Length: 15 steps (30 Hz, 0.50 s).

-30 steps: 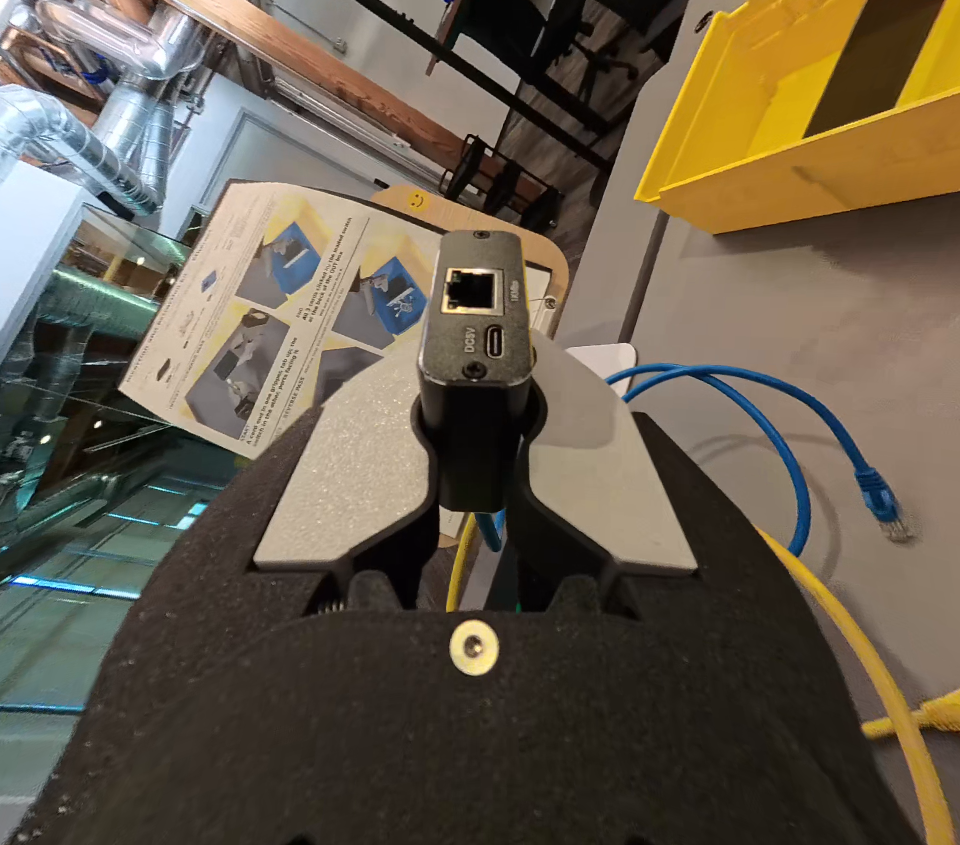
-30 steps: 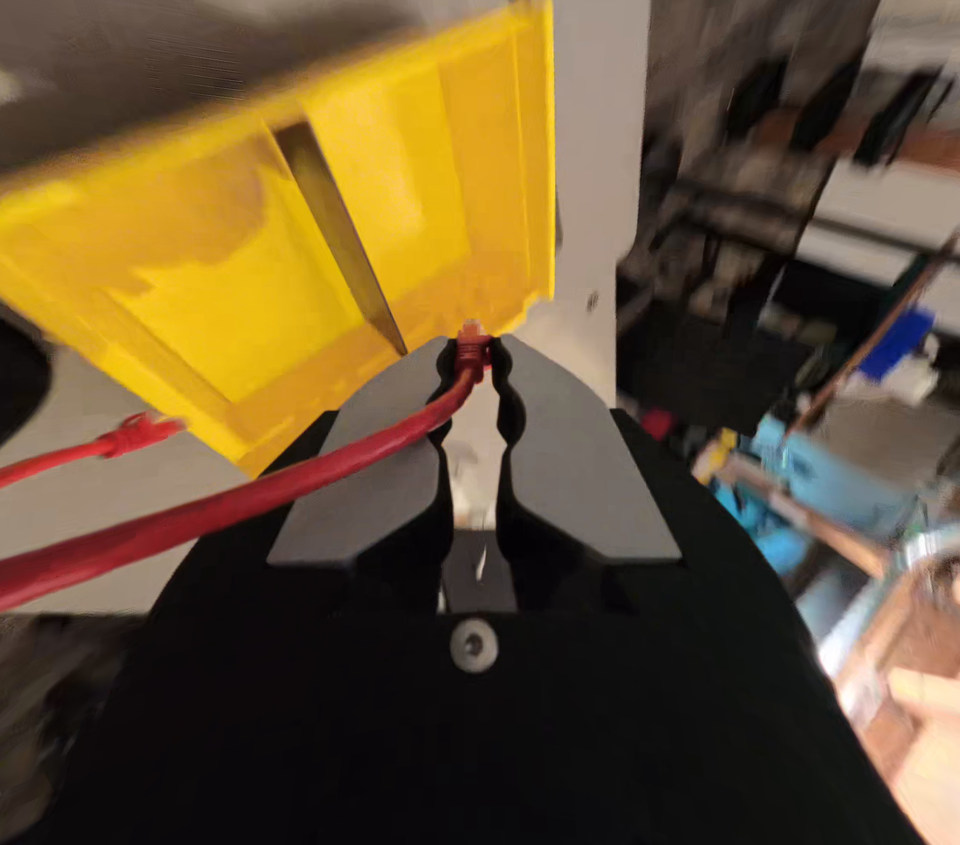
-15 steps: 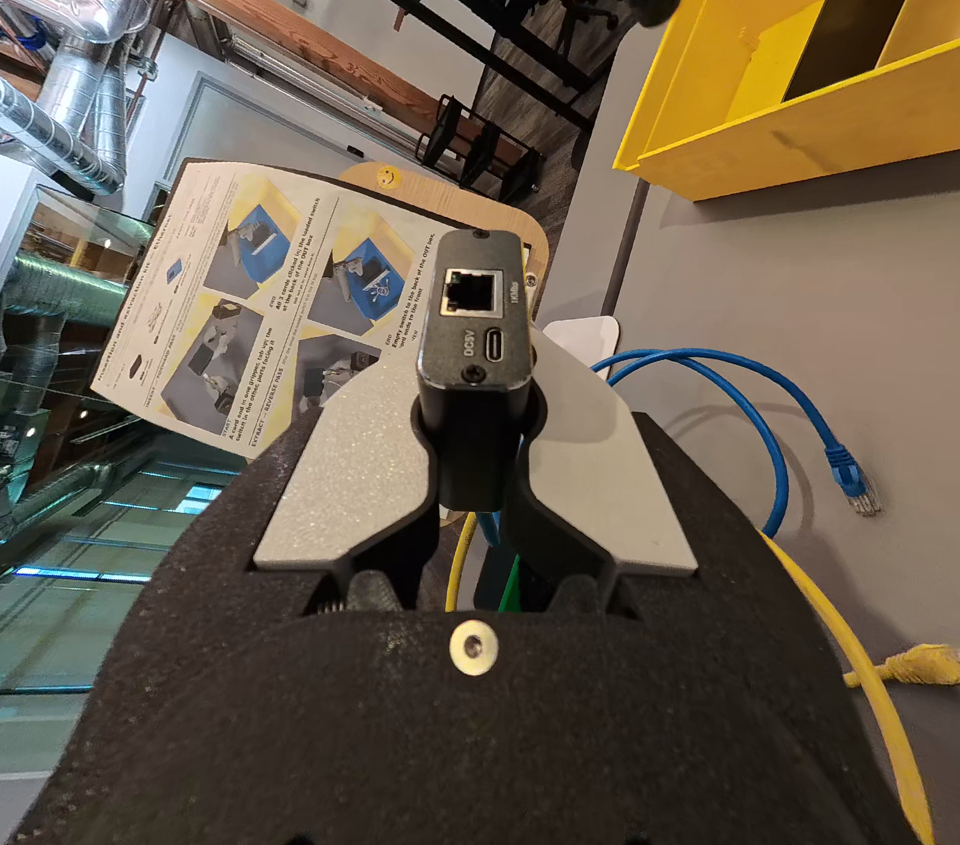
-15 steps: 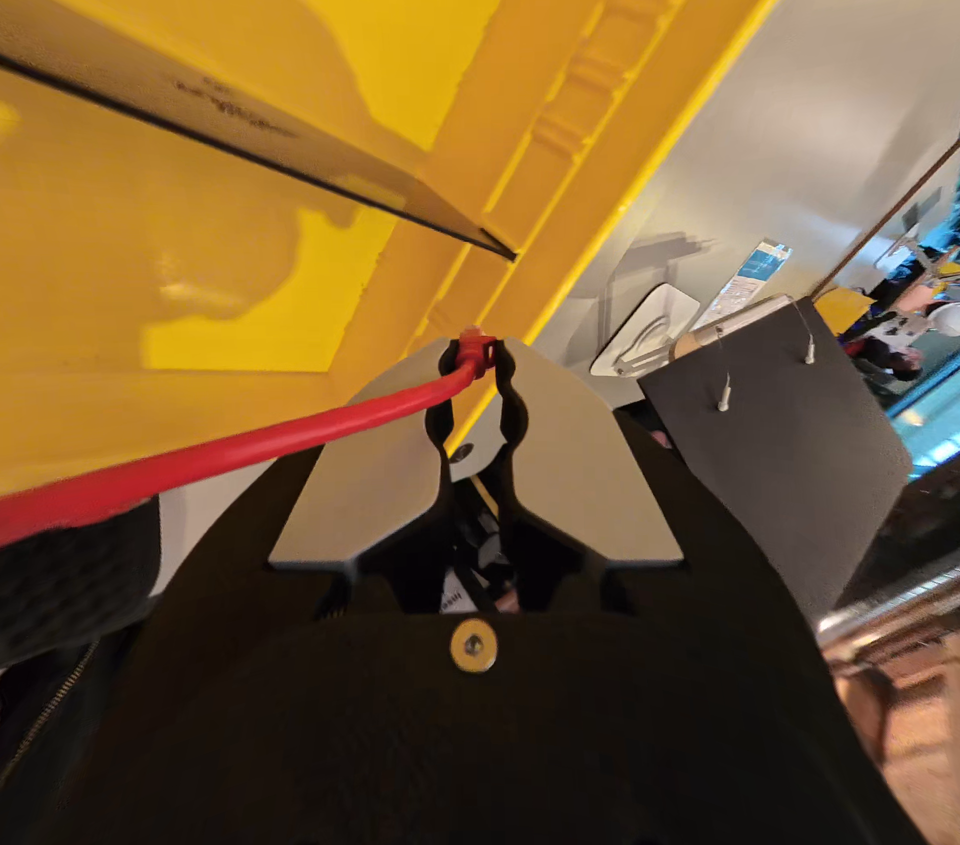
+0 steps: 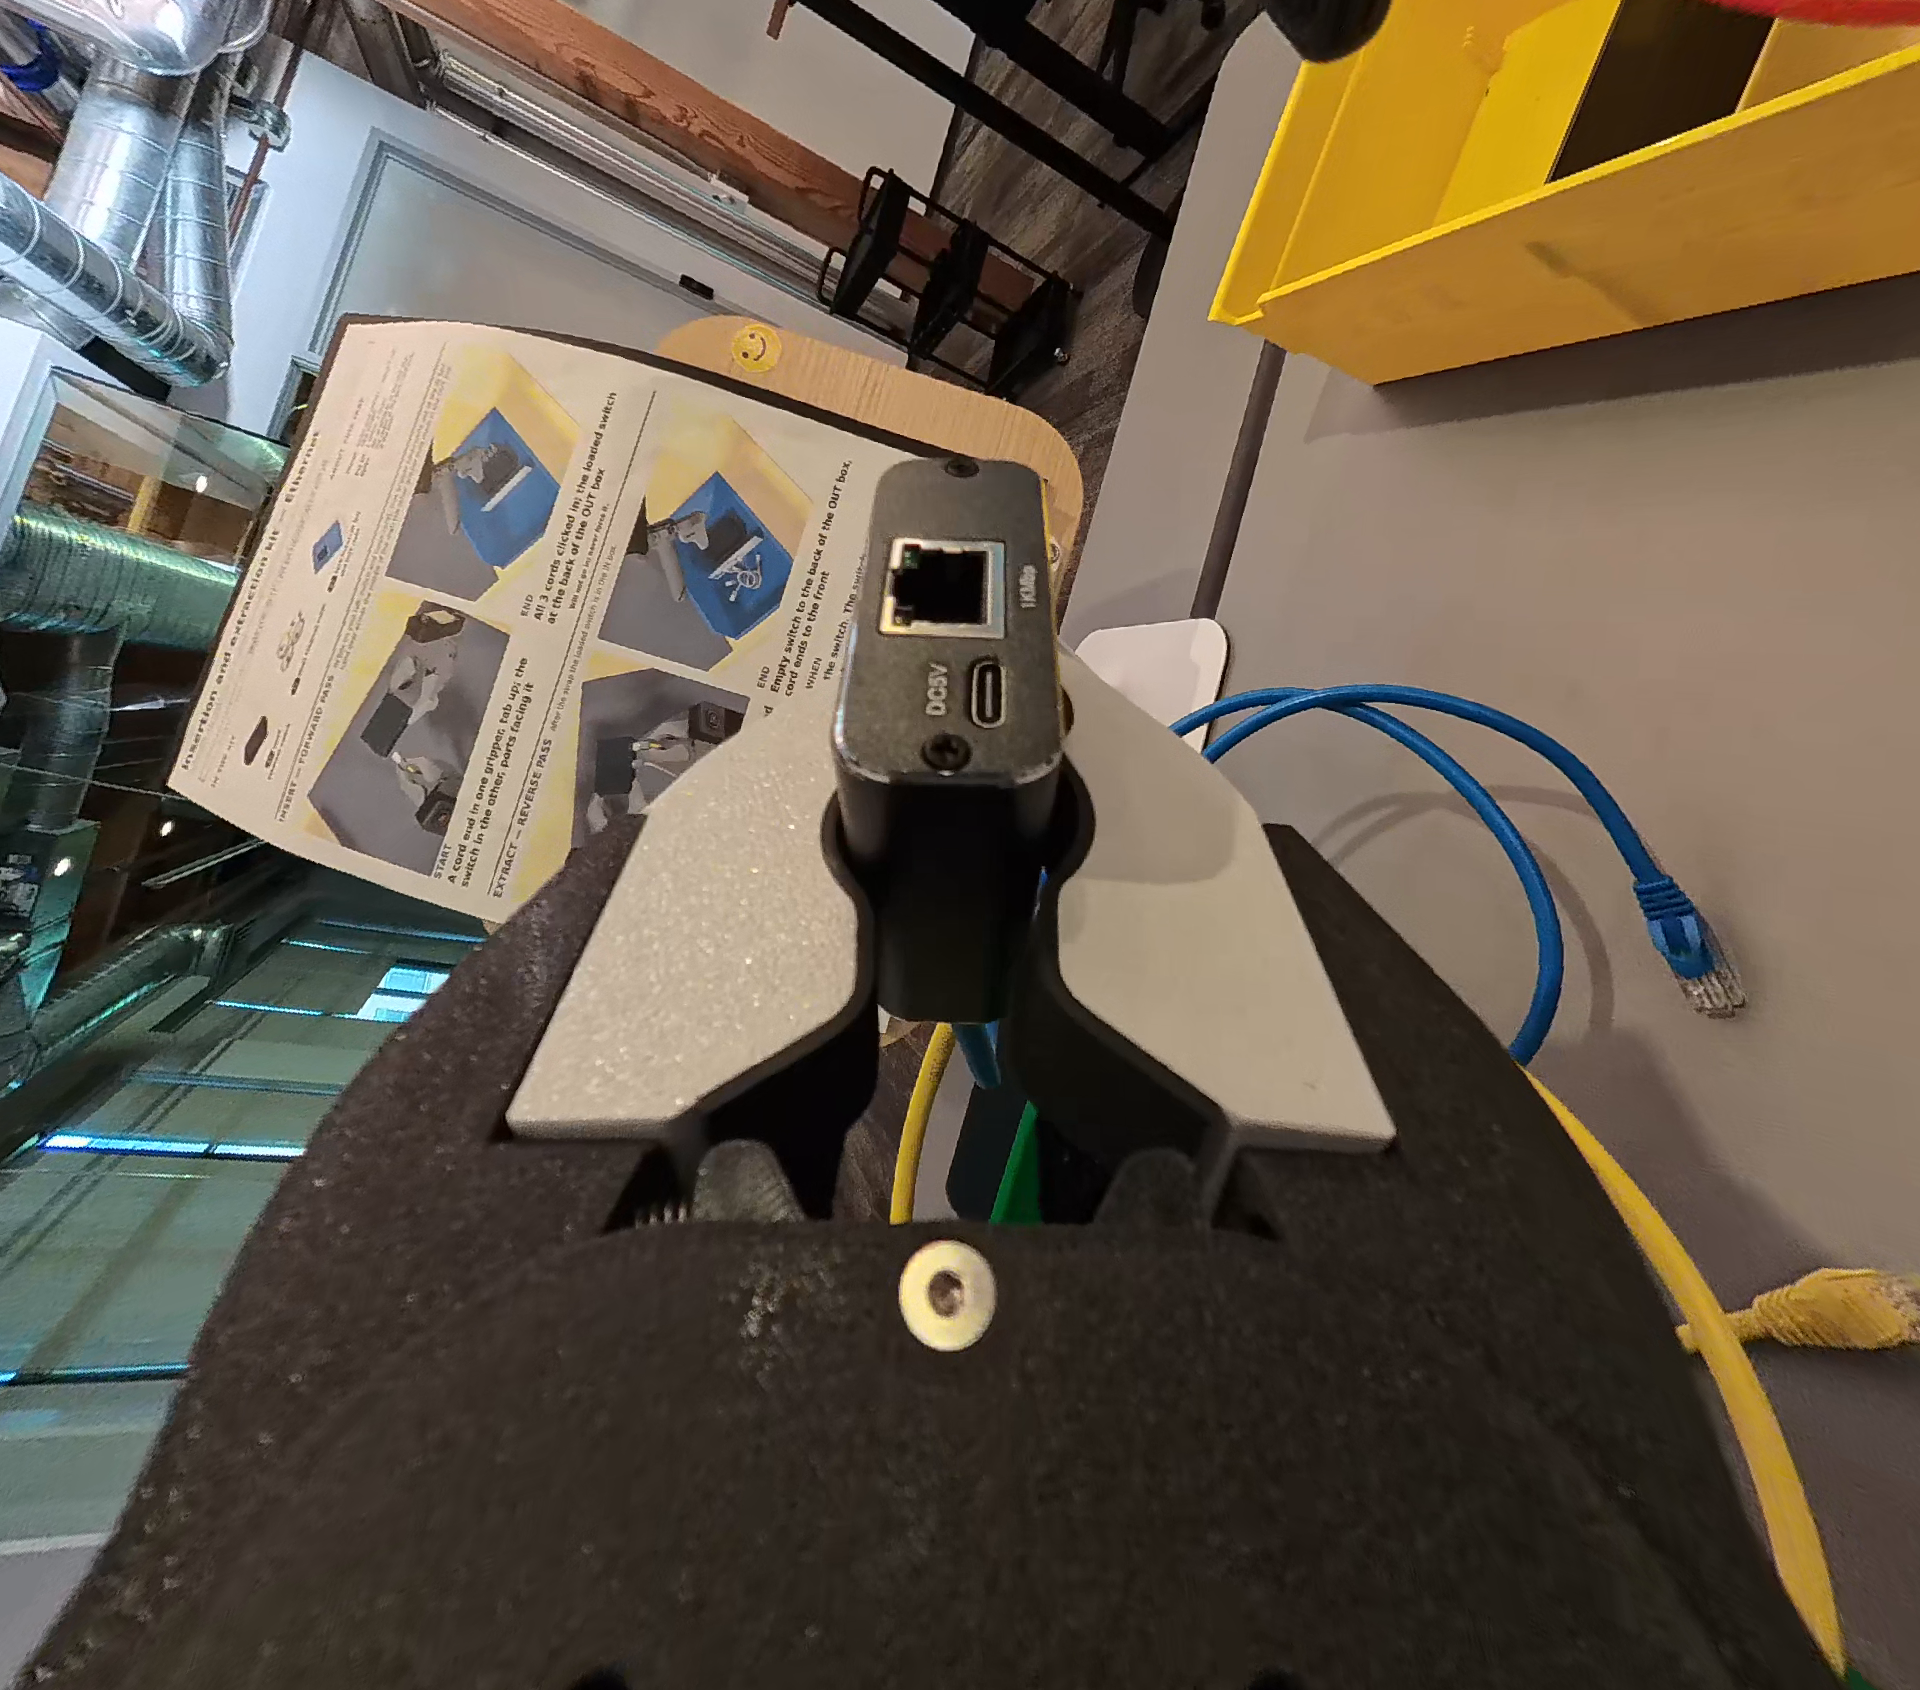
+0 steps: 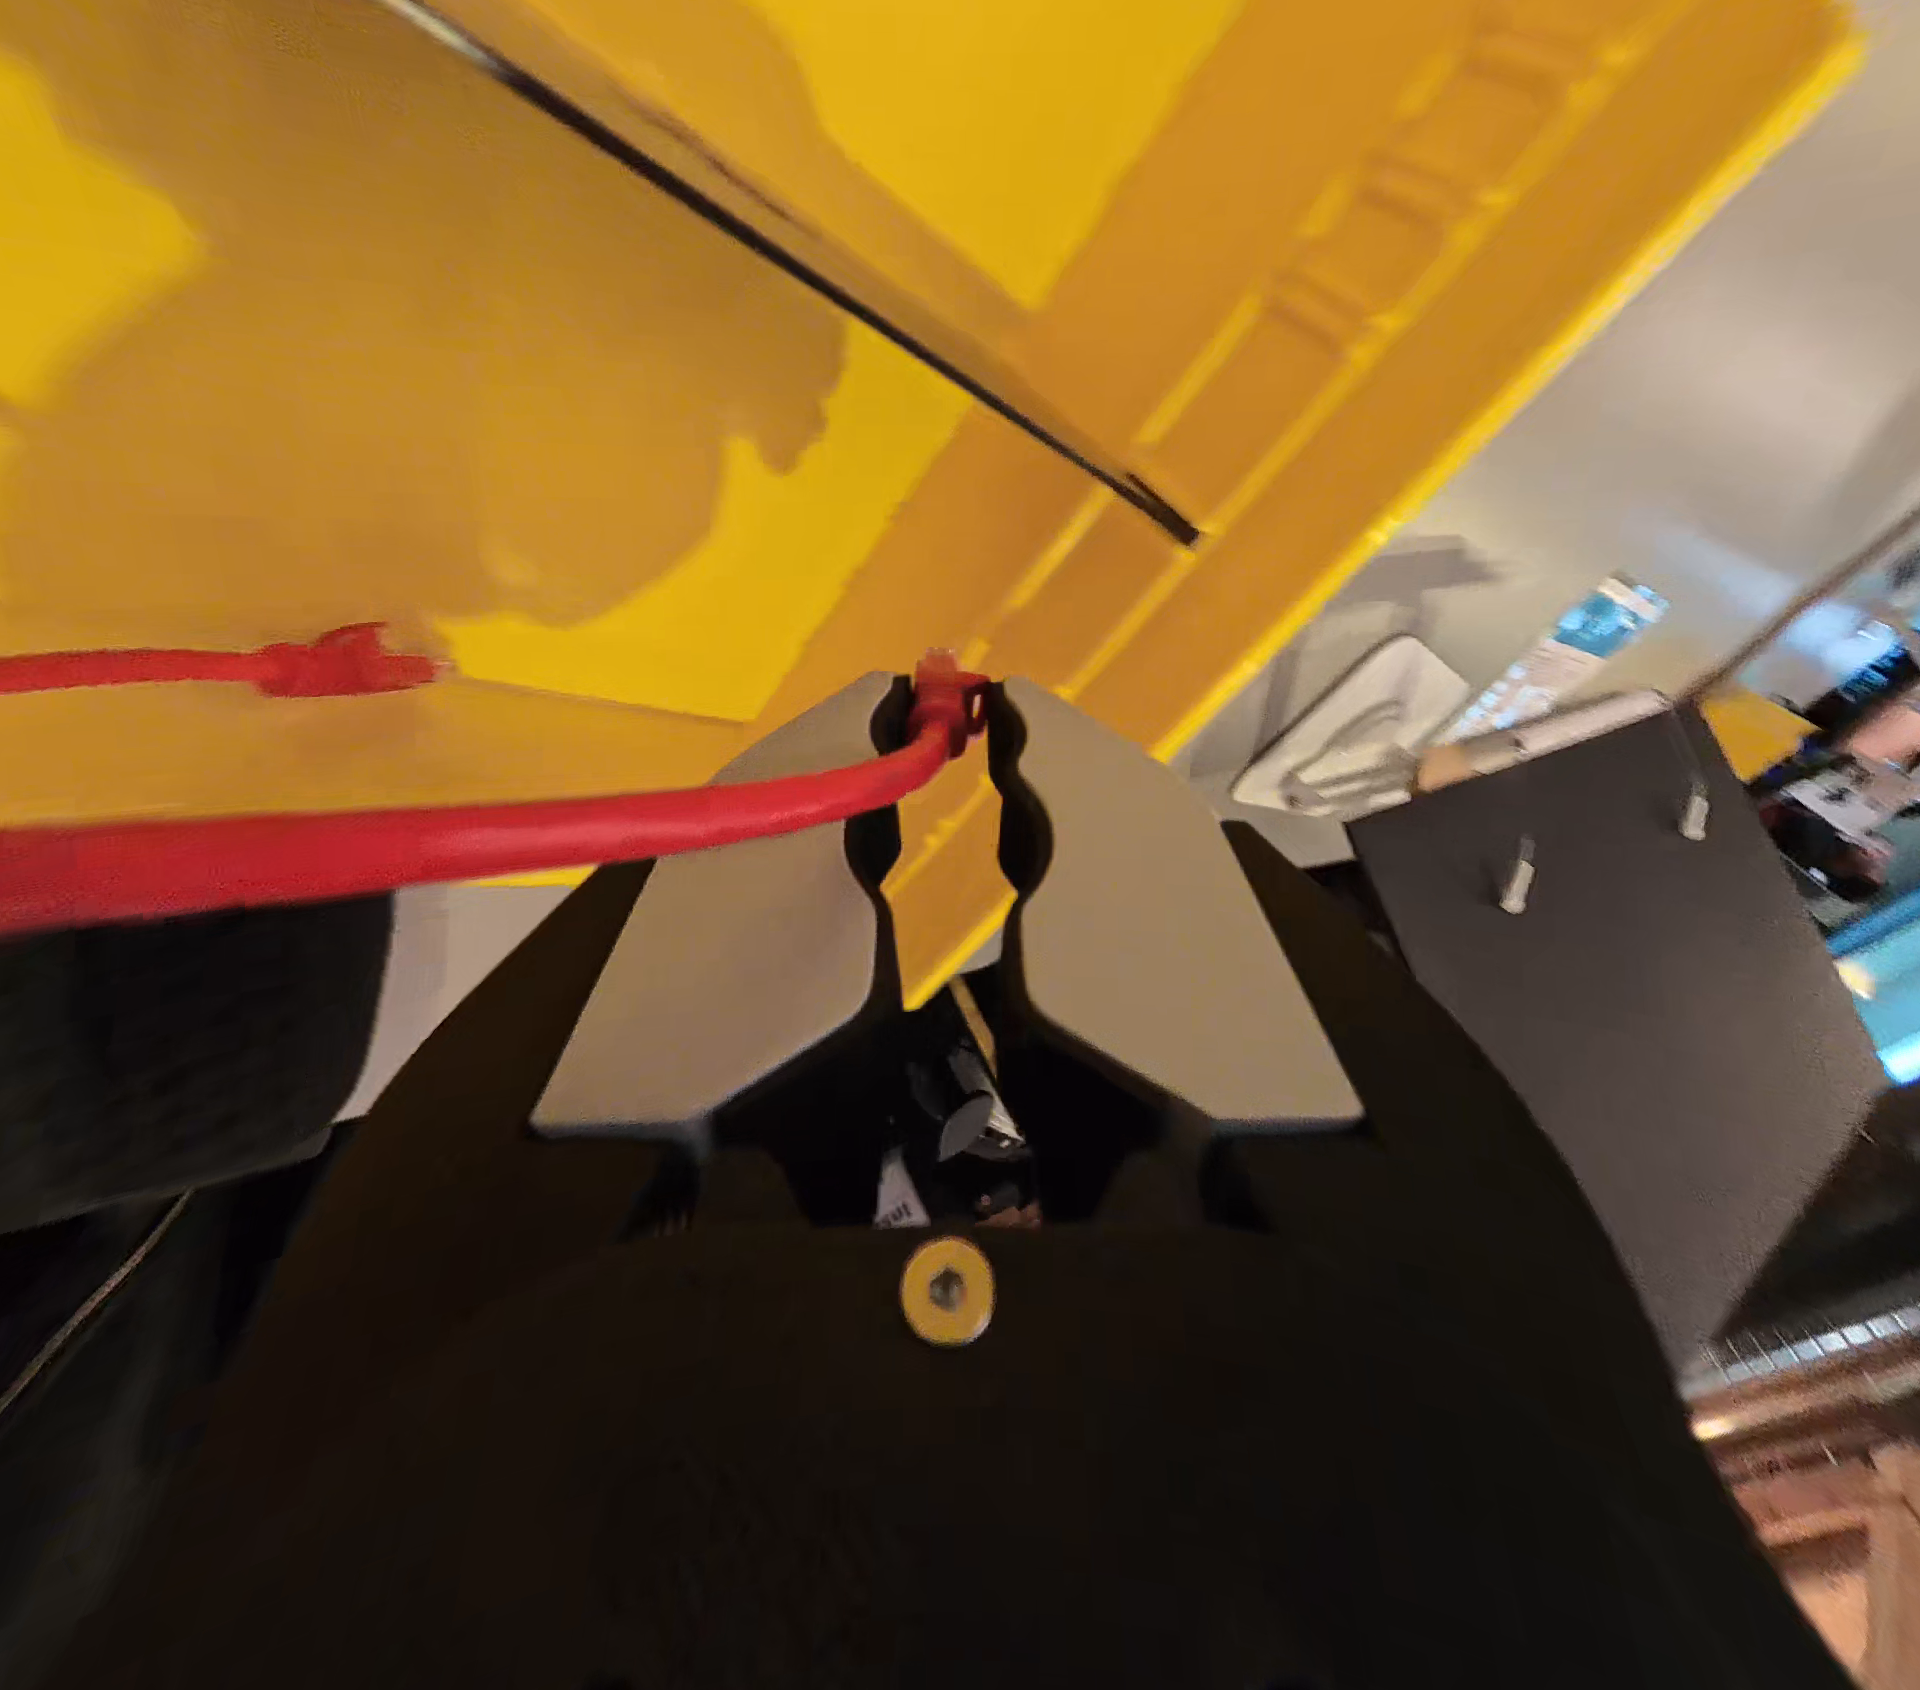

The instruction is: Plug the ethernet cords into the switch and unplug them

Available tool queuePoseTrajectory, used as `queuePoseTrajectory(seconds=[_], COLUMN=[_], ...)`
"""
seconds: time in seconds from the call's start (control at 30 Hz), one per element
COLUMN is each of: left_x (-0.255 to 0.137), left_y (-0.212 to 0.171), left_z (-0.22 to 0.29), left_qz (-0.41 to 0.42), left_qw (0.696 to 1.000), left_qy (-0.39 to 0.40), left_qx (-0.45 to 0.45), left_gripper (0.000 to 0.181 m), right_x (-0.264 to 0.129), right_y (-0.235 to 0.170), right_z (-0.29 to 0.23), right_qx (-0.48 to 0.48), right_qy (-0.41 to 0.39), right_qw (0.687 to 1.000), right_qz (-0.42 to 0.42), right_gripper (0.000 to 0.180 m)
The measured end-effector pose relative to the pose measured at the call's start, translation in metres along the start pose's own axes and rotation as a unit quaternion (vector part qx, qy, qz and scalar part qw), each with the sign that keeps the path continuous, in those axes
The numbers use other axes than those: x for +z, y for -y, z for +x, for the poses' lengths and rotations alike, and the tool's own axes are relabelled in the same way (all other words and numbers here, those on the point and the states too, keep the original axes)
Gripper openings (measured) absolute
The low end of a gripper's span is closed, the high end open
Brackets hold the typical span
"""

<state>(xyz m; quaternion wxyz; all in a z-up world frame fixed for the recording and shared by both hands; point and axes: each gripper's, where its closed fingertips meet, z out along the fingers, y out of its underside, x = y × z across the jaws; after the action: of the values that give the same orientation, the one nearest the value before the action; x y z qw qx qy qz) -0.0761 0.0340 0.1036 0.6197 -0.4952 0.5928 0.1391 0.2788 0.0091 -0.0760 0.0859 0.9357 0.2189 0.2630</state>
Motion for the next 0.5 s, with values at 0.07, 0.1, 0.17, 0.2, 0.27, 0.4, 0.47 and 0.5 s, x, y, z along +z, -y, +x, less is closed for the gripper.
queuePoseTrajectory(seconds=[0.07, 0.1, 0.17, 0.2, 0.27, 0.4, 0.47, 0.5], left_x=[0.001, 0.001, 0.002, 0.003, 0.004, 0.005, 0.005, 0.005], left_y=[0.001, 0.001, 0.001, 0.001, 0.000, -0.003, -0.003, -0.004], left_z=[0.001, 0.002, 0.004, 0.005, 0.006, 0.007, 0.007, 0.007], left_qz=[-0.001, -0.002, -0.003, -0.005, -0.007, -0.010, -0.012, -0.012], left_qw=[1.000, 1.000, 1.000, 1.000, 1.000, 1.000, 1.000, 1.000], left_qy=[-0.002, -0.003, -0.006, -0.008, -0.011, -0.016, -0.017, -0.018], left_qx=[0.002, 0.003, 0.005, 0.006, 0.005, 0.002, 0.001, 0.002], left_gripper=[0.026, 0.026, 0.026, 0.026, 0.026, 0.026, 0.026, 0.026], right_x=[0.005, 0.008, 0.015, 0.019, 0.026, 0.033, 0.025, 0.017], right_y=[0.005, 0.007, 0.014, 0.016, 0.017, 0.015, 0.013, 0.012], right_z=[-0.017, -0.027, -0.040, -0.044, -0.049, -0.047, -0.043, -0.039], right_qx=[-0.006, -0.012, -0.020, -0.020, -0.016, -0.023, -0.031, -0.030], right_qy=[0.047, 0.077, 0.120, 0.132, 0.157, 0.163, 0.162, 0.166], right_qw=[0.999, 0.997, 0.992, 0.991, 0.987, 0.986, 0.984, 0.981], right_qz=[0.004, 0.006, 0.014, 0.015, 0.018, 0.034, 0.064, 0.092], right_gripper=[0.015, 0.015, 0.015, 0.016, 0.017, 0.036, 0.038, 0.038])
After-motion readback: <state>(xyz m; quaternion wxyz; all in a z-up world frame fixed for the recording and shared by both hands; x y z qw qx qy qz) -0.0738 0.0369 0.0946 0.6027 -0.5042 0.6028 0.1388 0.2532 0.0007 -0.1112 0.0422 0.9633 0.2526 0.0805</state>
